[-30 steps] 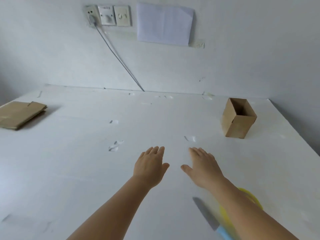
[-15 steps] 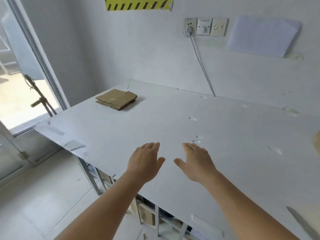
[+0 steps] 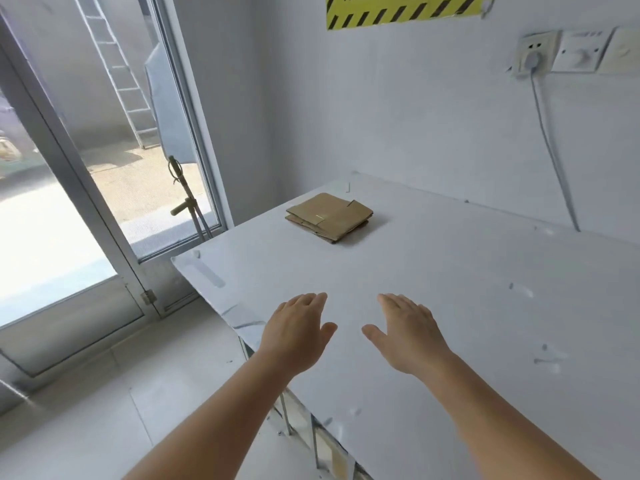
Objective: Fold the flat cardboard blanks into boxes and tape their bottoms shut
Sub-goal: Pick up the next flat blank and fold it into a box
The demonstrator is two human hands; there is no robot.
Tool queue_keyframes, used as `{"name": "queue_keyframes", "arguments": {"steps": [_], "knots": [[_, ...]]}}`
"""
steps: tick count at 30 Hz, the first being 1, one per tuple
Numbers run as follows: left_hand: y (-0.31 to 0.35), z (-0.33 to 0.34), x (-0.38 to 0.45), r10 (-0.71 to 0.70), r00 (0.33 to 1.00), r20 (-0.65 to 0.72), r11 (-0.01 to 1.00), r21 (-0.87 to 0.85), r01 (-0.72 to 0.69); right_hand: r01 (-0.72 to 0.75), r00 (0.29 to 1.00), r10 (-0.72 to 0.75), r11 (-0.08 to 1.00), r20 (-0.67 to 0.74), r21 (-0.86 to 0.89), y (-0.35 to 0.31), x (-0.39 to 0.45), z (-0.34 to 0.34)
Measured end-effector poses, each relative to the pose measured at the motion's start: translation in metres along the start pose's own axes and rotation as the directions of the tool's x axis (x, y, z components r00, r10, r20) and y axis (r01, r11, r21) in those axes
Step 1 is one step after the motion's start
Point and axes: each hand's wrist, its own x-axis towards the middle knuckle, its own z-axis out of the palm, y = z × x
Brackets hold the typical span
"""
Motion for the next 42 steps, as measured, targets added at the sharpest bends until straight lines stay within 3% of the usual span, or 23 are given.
{"name": "queue_keyframes", "arguments": {"steps": [13,22,33,42], "knots": [[-0.085,-0.009,0.148,-0.027,0.999,0.026,1.000,0.017,0.027,-0.039,0.999,0.040,0.999,0.037,-0.024,-0.026,0.159,-0.007],[-0.164,0.003,0.279,0.101,0.992,0.070,0.995,0.010,-0.102,-0.240,0.971,0.240,0.971,0.014,-0.012,-0.039,0.267,0.015],[-0.241,0.043,0.444,0.240,0.955,0.175,0.970,-0.073,-0.230,-0.544,0.836,0.548,0.824,0.023,0.156,-0.054,0.384,0.056],[-0.256,0.072,0.488,0.230,0.931,0.282,0.971,-0.128,-0.202,-0.699,0.705,0.706,0.678,0.062,0.228,-0.058,0.416,0.079]]}}
